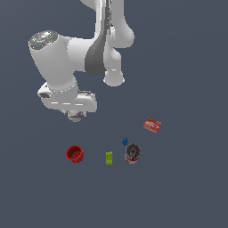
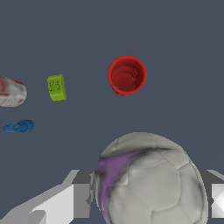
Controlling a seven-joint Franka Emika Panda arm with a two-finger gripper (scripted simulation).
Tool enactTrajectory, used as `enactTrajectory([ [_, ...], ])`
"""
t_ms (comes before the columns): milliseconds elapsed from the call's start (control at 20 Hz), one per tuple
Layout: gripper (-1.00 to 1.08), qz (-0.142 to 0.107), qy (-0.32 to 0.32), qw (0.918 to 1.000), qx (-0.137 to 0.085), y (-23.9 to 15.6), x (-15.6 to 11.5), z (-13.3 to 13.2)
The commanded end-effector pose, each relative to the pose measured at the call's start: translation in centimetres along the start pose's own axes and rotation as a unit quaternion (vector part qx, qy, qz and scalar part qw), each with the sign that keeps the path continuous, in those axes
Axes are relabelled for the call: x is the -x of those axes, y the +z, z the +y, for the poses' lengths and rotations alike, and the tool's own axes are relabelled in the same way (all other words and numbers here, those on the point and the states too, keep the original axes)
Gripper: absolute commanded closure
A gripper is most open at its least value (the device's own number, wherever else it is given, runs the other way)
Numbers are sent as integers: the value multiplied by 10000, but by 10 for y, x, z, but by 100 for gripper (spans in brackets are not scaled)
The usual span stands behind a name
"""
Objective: Pick up a designated object from a clutter of objects.
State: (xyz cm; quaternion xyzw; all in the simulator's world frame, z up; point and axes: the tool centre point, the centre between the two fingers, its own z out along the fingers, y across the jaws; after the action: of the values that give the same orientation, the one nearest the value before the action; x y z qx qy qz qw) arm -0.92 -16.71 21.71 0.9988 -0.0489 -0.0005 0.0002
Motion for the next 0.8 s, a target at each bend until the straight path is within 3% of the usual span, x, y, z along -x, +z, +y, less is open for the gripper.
enactTrajectory([
  [0, 108, 4, 2, 10000, 8, -30, 3, -11],
  [750, 108, 4, -4, 10000, 8, -182, 14, -67],
])
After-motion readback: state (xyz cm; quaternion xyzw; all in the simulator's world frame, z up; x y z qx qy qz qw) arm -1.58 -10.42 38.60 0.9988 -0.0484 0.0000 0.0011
